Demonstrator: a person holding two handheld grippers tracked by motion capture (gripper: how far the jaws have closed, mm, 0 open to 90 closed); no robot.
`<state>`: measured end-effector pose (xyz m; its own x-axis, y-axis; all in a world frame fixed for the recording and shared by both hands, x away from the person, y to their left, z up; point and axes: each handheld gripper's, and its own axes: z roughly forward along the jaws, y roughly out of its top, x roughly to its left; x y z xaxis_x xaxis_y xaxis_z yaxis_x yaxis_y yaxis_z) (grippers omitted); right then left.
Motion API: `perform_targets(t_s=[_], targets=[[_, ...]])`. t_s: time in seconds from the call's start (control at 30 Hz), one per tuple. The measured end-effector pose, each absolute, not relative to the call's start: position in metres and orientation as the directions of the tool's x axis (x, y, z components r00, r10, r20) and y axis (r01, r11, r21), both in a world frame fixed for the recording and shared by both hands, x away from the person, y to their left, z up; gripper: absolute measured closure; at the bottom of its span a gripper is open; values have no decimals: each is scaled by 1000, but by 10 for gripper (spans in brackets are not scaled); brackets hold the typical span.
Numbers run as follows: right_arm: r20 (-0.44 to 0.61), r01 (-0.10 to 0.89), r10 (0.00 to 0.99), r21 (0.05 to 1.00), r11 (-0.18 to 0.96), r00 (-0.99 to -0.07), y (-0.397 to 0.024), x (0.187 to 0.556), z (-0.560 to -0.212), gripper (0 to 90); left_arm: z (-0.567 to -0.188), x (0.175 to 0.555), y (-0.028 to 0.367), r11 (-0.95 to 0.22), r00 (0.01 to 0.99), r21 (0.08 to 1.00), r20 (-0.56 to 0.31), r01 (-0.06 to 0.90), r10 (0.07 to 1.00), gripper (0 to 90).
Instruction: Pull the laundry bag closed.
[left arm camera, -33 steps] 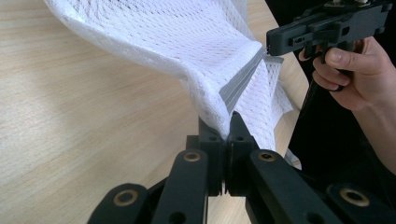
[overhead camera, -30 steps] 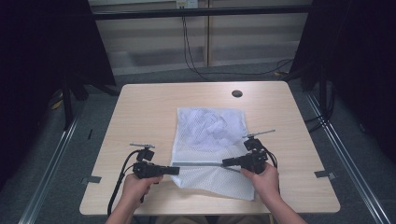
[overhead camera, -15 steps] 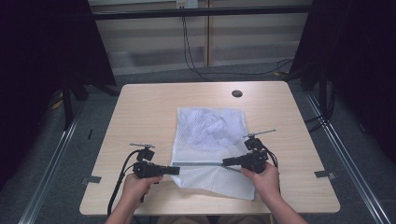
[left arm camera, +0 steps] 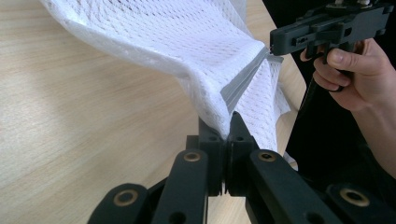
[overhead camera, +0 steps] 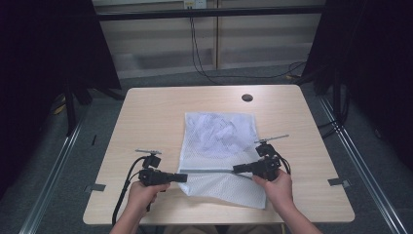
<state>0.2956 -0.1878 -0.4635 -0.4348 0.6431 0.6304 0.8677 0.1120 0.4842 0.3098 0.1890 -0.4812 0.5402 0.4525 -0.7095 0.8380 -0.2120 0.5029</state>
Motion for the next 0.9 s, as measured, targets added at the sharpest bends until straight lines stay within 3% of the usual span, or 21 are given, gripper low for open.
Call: perform_targets(t_s=[0.9], targets=[[605,867,702,497,34,-374,-247,283,-463,869,-480,309,197,-201,532,501,-710,842,462,883]])
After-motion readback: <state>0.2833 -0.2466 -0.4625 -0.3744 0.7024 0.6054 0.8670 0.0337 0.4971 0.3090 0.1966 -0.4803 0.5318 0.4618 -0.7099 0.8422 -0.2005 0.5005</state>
